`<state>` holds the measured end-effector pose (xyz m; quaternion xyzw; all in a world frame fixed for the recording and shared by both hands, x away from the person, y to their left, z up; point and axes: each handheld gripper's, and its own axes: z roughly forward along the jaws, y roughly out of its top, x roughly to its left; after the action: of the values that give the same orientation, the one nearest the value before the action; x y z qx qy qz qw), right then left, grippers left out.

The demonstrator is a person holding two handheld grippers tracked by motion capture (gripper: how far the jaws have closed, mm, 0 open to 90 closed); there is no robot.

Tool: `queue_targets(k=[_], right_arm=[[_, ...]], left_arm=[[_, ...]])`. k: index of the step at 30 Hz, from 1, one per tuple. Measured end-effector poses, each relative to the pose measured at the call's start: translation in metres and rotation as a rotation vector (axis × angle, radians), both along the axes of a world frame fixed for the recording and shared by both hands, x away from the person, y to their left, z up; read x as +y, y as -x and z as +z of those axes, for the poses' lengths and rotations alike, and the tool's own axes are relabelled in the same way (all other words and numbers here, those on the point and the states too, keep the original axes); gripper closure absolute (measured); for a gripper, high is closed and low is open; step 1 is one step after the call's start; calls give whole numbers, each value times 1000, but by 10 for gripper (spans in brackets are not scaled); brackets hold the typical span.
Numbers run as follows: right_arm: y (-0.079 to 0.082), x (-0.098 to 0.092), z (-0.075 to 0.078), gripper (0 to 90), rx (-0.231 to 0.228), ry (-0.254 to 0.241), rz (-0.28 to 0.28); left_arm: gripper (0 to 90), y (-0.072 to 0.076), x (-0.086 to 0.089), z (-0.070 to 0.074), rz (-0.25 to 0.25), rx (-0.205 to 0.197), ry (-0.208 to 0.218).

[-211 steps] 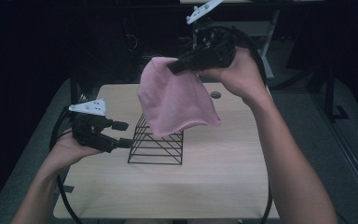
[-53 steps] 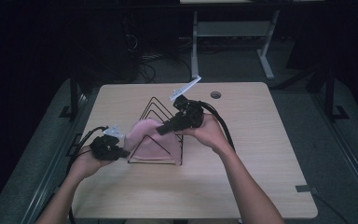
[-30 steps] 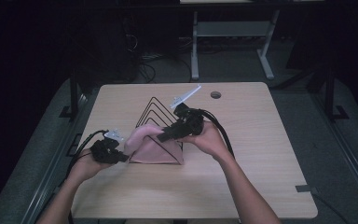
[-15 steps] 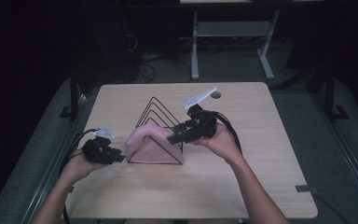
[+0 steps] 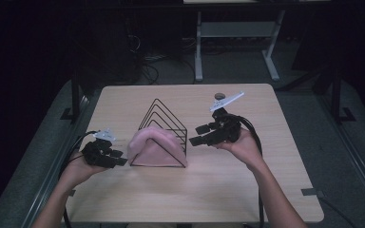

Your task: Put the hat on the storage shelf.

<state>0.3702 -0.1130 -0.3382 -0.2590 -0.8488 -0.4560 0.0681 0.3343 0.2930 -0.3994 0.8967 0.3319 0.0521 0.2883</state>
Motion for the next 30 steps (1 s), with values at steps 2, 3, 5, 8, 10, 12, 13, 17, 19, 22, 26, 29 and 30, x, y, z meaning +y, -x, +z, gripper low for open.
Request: queue_targets(k=[2, 3, 5, 8, 10, 12, 13, 17, 19, 22, 26, 29, 30], right_arm=[[-1, -6, -3, 347, 8, 5, -15], [-1, -9, -4, 344, 9, 7, -18], [-2, -14, -7, 344, 17, 6, -27], [-1, -24, -10, 339, 22, 11, -42], [-1, -30, -11, 333, 24, 13, -53], [0, -36, -12, 324, 25, 17, -68], [0, -36, -12, 324, 25, 17, -68], [4, -49, -15, 321, 29, 25, -92], [5, -51, -16, 320, 31, 25, -98], [7, -61, -21, 316, 35, 26, -117], [10, -70, -25, 311, 40, 30, -138], [11, -76, -28, 307, 46, 36, -153], [12, -78, -29, 307, 47, 37, -157]], left_arm=[[570, 0, 0, 0, 2, 3, 2], [567, 0, 0, 0, 3, 3, 2], [558, 0, 0, -1, 7, 5, 4], [551, 0, 0, -1, 7, 8, 2], [545, -1, 1, 0, 7, 7, 0], [543, -1, 1, 0, 5, 5, 2], [540, -1, 1, 0, 5, 5, 2], [528, -1, 2, 4, 12, -3, 9], [526, 0, 2, 4, 16, -2, 11], [516, 0, 3, 7, 19, -6, 10], [506, 0, 4, 7, 20, -7, 12], [493, -1, 4, 5, 20, -3, 12], [491, -1, 3, 5, 20, -2, 11]])
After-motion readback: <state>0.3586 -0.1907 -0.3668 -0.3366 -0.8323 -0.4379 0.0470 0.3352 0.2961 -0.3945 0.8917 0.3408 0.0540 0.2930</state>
